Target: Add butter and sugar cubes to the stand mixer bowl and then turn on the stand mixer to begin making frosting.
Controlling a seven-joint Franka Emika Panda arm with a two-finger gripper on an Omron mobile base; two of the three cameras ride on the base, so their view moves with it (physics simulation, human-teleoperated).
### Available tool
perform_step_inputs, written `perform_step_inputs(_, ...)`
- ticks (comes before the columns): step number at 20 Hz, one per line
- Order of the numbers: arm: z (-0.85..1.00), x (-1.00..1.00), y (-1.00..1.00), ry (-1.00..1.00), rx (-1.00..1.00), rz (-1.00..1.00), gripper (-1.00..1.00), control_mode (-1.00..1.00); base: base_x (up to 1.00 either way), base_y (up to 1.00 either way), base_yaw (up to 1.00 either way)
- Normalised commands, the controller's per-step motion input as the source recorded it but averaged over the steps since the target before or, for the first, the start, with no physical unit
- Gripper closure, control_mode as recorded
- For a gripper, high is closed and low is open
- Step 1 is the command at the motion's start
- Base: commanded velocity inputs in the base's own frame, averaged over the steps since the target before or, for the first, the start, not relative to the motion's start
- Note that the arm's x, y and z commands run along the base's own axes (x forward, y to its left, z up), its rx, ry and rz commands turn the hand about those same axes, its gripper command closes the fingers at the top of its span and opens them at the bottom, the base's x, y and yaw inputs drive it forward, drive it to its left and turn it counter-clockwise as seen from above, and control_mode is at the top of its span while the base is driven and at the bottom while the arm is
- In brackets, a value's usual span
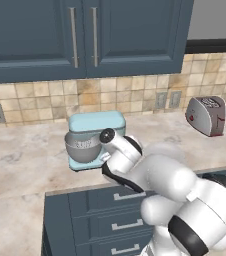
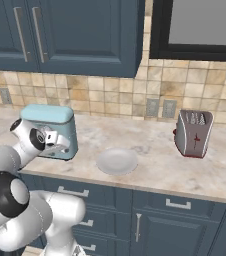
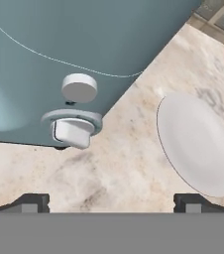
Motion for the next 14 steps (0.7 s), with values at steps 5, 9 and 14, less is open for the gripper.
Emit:
perform_step_inputs(5, -0.19, 0.22, 0.04, 0.0, -0.02, 0.0, -1.0, -1.0, 0.0, 0.0, 0.0)
perform_step_inputs(9, -0.11, 0.33, 0.09, 0.0, -0.01, 0.0, -1.0, -1.0, 0.0, 0.0, 0.0)
perform_step_inputs(14, -0.03, 0.27, 0.1, 0.0, -0.01, 0.0, -1.0, -1.0, 0.0, 0.0, 0.0)
